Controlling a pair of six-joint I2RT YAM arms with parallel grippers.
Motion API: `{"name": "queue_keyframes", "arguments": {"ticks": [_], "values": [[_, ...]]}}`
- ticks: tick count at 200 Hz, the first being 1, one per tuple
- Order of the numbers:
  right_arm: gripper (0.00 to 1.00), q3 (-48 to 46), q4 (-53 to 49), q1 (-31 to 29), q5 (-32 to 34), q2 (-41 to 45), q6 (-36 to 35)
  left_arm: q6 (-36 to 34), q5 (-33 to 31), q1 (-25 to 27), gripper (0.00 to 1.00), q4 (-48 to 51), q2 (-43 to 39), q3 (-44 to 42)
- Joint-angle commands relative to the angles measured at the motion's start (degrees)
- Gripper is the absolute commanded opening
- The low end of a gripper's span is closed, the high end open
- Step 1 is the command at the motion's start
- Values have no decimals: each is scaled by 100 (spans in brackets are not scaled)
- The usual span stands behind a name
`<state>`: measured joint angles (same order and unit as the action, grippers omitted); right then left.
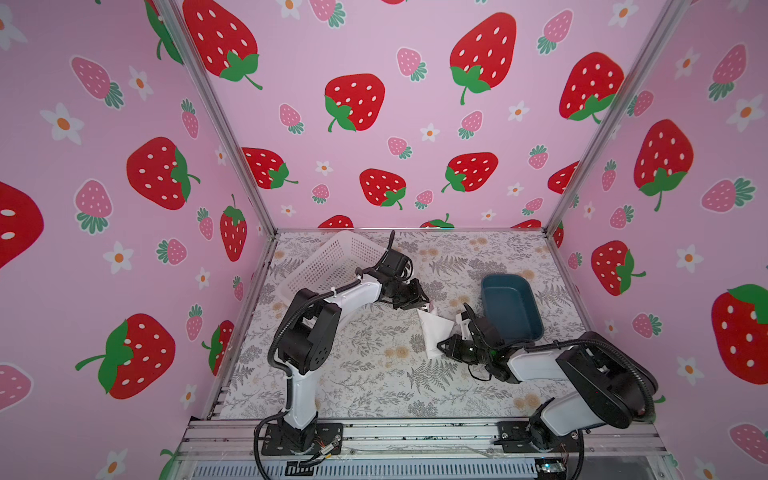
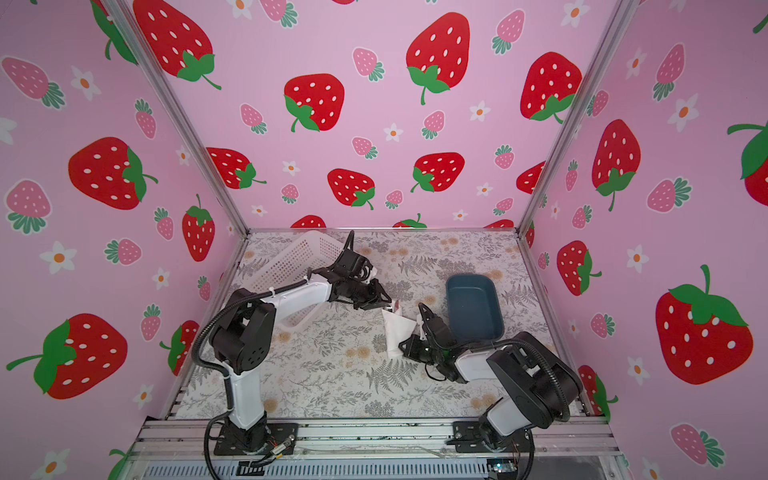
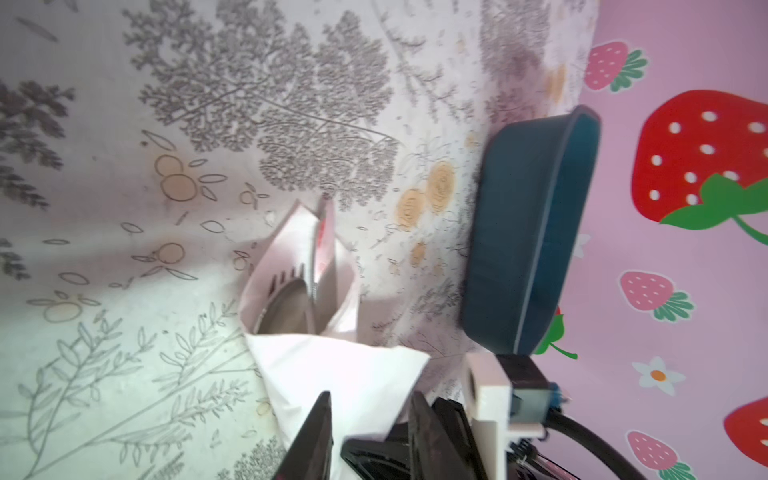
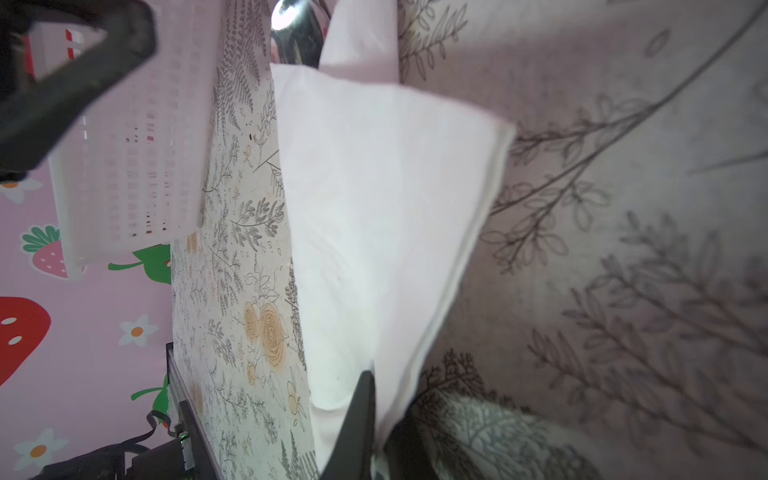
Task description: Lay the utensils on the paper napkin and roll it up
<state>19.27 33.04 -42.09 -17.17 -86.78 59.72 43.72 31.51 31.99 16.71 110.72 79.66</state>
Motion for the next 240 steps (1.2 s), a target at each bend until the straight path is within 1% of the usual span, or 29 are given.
{"name": "queue_keyframes", "arguments": {"ticks": [1,30,49,67,97,124,141,190,208,240], "values": [[10,-34,-600,4,91,-186,-63,-11,-28,105,31,148,-214,-226],[9,-41,-594,0,90,-181,-62,160,-52,327,22,192,-419,-686],[10,-42,-598,3,90,-197,-53,367,-145,518,18,145,-479,-934],[9,-40,-597,3,84,-196,-49,415,-168,713,18,119,-473,-1076],[10,-38,-605,-1,82,-182,-57,513,-130,881,17,-53,-368,-1246],[9,-40,-596,-1,67,-198,-49,468,-138,995,17,-4,-197,-1137],[9,-42,-599,-1,70,-168,-57,448,-171,1007,16,109,-48,-1051],[10,-58,-581,-1,40,-128,-49,442,-250,1011,15,89,126,-1237],[12,-54,-512,-1,-73,-65,-23,444,-273,1012,15,60,105,-1310],[22,-23,-517,-1,-219,210,-13,425,-284,1027,15,63,90,-1324]]}}
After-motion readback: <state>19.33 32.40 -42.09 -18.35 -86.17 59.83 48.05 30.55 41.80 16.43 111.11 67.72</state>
